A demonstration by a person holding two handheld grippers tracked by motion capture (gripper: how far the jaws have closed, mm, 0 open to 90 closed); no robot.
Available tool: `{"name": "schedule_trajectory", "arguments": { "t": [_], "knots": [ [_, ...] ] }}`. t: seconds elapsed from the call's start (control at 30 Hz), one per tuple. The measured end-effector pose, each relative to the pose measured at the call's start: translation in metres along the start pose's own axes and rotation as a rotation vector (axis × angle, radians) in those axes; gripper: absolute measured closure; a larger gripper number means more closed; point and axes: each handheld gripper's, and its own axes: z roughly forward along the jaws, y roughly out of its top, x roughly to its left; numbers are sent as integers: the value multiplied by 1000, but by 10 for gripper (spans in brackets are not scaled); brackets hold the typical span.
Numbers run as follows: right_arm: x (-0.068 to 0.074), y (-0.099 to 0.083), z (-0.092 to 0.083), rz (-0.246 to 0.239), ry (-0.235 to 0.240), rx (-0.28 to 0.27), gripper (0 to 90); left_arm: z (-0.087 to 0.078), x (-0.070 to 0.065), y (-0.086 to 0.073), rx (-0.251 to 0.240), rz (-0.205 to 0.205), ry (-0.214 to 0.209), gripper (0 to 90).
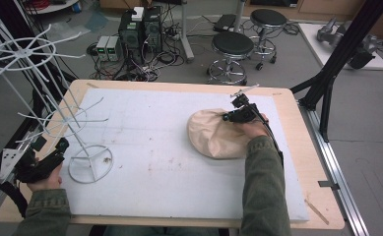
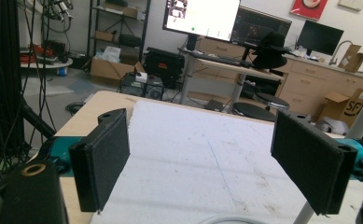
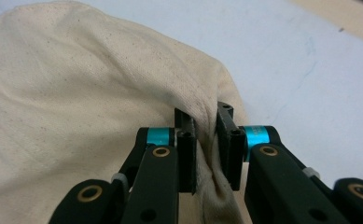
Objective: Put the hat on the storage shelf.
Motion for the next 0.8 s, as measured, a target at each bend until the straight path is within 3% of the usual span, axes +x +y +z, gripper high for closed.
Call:
{"name": "schedule_trajectory", "arguments": {
  "t": [0.27,0.5,0.53,0.8],
  "knots": [
    [9,-1,-31,37,44,-170,808,1,-1,0,1,0,-3,197],
    [26,4,-54,24,69,-329,807,1,-2,0,2,1,-6,197],
    [26,4,-54,24,69,-329,807,1,-2,0,2,2,-6,197],
    [38,8,-75,63,109,-480,803,1,-1,0,2,0,-6,197]
  ]
}}
